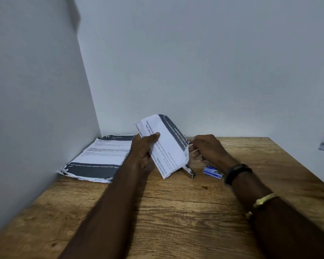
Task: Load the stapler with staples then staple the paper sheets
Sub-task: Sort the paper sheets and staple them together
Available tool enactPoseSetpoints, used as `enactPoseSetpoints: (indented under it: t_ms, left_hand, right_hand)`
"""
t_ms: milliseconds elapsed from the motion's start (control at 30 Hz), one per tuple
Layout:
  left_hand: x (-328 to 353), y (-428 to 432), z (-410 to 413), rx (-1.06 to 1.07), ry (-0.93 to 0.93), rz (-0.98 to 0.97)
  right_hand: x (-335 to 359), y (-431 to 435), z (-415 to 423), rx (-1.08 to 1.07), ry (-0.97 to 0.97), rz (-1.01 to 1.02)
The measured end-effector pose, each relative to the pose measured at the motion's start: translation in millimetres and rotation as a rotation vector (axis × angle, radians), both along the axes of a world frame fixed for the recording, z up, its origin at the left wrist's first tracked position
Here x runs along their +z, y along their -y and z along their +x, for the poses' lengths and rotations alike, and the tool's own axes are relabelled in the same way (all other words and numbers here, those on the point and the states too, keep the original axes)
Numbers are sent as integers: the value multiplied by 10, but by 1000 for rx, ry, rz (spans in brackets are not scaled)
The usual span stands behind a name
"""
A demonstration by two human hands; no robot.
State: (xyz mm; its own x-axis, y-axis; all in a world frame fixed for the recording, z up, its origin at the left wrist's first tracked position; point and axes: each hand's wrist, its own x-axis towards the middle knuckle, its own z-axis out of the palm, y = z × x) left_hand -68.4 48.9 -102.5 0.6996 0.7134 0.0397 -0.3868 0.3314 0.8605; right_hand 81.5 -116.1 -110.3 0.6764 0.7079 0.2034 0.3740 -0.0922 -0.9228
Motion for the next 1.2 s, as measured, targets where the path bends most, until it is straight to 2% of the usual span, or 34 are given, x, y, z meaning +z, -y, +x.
enactPoseSetpoints:
  t_ms: [67,133,200,300,400,467,533,667,833,967,1200]
  left_hand:
    - [-9,-65,-12,107,19,-74]
    - [-36,-135,-1,207,-1,-134]
    - [-58,-181,14,276,-22,-175]
    - [-78,-217,30,314,-22,-195]
    - [-91,-219,24,301,-37,-203]
    - [-103,-214,30,276,-37,-194]
    - [-112,-189,29,236,-51,-190]
    - [-150,-131,25,75,-85,-157]
    - [-197,-86,32,-131,-95,-29]
    - [-231,-44,71,-219,-82,45]
    - [-246,69,103,-261,-139,134]
  right_hand:
    - [32,27,-3,-9,146,-150]
    - [64,55,-60,78,270,-359]
    - [86,62,-165,130,279,-494]
    - [111,34,-277,106,347,-622]
    - [119,13,-261,73,370,-620]
    - [121,28,-199,0,383,-580]
    - [105,49,-120,-88,308,-450]
    - [52,84,29,-223,-71,-26]
    - [27,124,120,-155,-545,352]
    - [38,151,168,-92,-771,455]
    - [78,84,108,-111,-885,502]
